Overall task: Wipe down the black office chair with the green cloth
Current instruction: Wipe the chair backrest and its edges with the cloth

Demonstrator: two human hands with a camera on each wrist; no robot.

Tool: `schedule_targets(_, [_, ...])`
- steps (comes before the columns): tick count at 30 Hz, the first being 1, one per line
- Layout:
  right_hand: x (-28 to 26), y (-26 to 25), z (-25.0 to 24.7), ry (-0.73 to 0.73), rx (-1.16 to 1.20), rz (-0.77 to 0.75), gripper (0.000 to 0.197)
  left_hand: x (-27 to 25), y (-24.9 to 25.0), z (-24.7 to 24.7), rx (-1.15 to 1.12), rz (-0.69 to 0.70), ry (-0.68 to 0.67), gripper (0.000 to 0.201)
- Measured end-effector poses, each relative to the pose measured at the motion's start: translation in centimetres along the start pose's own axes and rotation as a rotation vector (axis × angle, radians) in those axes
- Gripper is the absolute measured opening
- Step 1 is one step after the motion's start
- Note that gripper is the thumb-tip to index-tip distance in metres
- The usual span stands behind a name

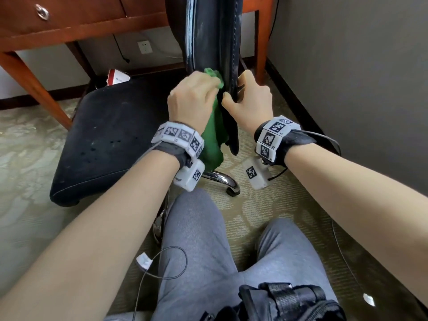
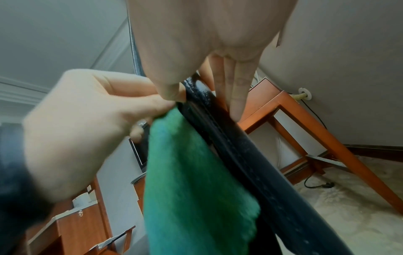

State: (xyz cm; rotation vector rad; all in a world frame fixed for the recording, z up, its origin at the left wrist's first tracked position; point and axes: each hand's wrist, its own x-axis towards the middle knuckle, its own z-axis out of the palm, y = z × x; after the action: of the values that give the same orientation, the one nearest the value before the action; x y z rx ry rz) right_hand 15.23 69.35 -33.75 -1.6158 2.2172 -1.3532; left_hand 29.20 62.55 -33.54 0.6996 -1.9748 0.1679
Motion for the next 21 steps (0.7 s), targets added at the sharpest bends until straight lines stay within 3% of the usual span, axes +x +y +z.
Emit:
schedule_targets(7, [-0.1,0.1,0.2,-0.002,-0.001,-0.013,0.032,-2.7,-1.3,0.4,0.411,0.309,-0.088,0.018])
schedule_targets(10, [-0.1,-0.1,0.1,-0.007,0.007,-0.007,0.032,-1.8,-1.9,-0.1,0.442,0.443,-0.060,0.020])
schedule_targets(18, [0.9,-1.1,-1.2,-0.082,-0.037,0.014,0.038,5.8,-0.6,-3.7,0.429,0.444,0.124,0.022])
schedule_targets(21, [2.3,-2.6,-3.1,-0.002,0.007,-0.042,0.044,10.0,0.3,-5.1,0.453,0.439,0.201,0.019])
